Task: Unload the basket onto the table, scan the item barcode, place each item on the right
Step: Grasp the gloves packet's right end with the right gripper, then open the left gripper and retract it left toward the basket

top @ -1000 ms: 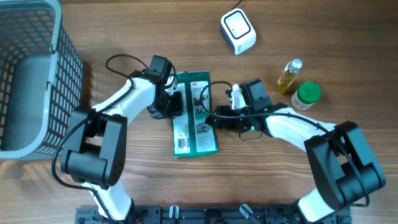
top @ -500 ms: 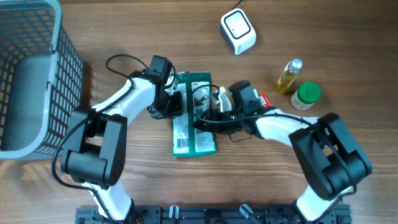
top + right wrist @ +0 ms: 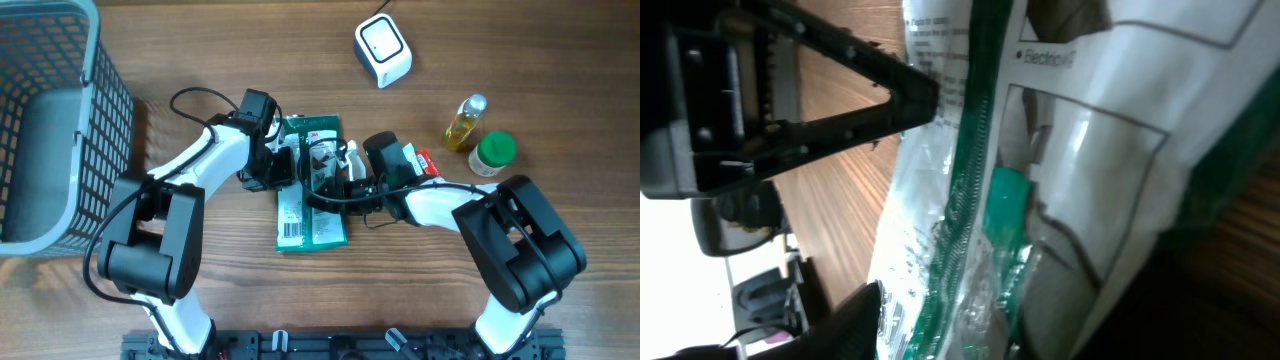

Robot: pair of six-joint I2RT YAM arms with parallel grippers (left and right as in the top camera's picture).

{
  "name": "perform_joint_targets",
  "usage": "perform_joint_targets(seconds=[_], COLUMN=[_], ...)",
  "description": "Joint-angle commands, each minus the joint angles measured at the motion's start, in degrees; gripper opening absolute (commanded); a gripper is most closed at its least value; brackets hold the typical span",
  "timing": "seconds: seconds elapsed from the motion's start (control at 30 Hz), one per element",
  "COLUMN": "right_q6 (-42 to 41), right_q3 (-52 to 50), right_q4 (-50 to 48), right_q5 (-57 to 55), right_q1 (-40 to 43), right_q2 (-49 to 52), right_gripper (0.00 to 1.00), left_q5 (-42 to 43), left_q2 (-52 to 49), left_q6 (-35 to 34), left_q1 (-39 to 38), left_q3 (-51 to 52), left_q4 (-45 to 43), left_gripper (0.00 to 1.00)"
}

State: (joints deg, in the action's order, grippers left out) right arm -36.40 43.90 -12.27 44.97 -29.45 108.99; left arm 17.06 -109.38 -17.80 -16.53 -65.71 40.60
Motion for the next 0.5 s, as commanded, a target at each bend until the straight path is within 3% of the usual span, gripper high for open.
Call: perform_joint_targets(seconds=[0.0,0.23,0.3,0.4,0.47], right_q6=[0.37,0.39,0.39,0.37,0.39], right_q3=[-1.33,-1.33,-1.33,-1.33,-1.33], right_q4=[0.26,-0.59,-0.70,-0.79,-0.81], right_q5=[-2.49,-3.87,-5.60,-7.82,-7.89], right_q1=[-0.39,-0.79,-1.68,-2.36,-2.36], right_q2=[2.21,2.21,2.21,2.19,2.19], right_gripper=[0.37,0.33,0.27,0.04,0.04], left_q5=[-1.03,-1.03,-1.03,-1.05,-1.03], left_q2=[-1.31,-1.31,-1.31,-1.31,-0.96], left_q6=[0.87,0.87,0.87,0.90,0.87], left_q1=[-0.11,-0.11,-0.13,-0.09,0.31], left_q3=[1.99,1.99,1.99,1.97,1.81], left_q4=[-0.39,-0.85,-0.83,-0.76,-0.48], left_gripper=[0.04,0.04,0.04,0.04,0.04])
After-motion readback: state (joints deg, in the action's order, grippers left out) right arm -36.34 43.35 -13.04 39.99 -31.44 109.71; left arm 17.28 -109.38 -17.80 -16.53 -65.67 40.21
